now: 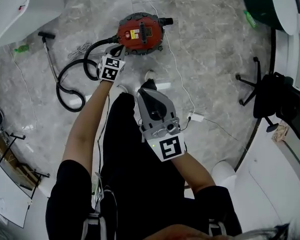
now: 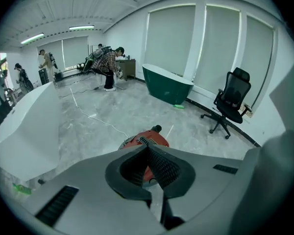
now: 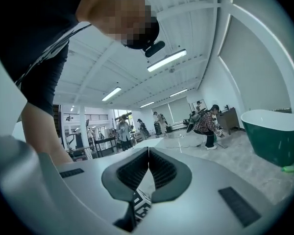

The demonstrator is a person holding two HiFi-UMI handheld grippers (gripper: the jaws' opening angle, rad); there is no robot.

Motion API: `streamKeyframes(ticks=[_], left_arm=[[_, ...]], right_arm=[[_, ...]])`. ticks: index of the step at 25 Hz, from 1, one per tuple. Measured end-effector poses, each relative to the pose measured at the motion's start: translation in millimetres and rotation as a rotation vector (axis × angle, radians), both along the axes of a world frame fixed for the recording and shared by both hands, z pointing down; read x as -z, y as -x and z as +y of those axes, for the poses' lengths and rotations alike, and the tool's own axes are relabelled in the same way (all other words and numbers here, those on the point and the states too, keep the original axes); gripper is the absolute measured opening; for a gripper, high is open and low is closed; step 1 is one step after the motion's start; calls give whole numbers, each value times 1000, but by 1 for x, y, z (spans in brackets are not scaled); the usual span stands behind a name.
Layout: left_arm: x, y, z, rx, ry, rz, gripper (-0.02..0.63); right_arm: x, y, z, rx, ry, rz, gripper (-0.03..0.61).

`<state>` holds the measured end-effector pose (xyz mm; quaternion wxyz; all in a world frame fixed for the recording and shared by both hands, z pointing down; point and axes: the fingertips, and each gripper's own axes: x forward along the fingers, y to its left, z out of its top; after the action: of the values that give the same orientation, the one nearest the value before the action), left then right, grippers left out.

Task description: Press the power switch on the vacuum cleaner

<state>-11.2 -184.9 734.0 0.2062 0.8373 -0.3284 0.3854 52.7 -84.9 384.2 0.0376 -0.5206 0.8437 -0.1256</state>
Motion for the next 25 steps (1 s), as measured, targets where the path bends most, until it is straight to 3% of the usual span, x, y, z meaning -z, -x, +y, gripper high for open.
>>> streamKeyframes(ticks=[8, 11, 18, 25], left_arm=[[131, -2, 44, 32, -174, 123, 18], [176, -4, 62, 70, -201, 207, 18], [259, 13, 112, 148, -268, 359, 18], [338, 28, 128, 120, -389, 467, 18]], right_arm=[[44, 8, 27, 40, 4, 62, 18], [60, 9, 28, 54, -22, 91, 18], [77, 6, 53, -11, 31, 67, 17], [98, 32, 50, 20, 8, 102, 18]])
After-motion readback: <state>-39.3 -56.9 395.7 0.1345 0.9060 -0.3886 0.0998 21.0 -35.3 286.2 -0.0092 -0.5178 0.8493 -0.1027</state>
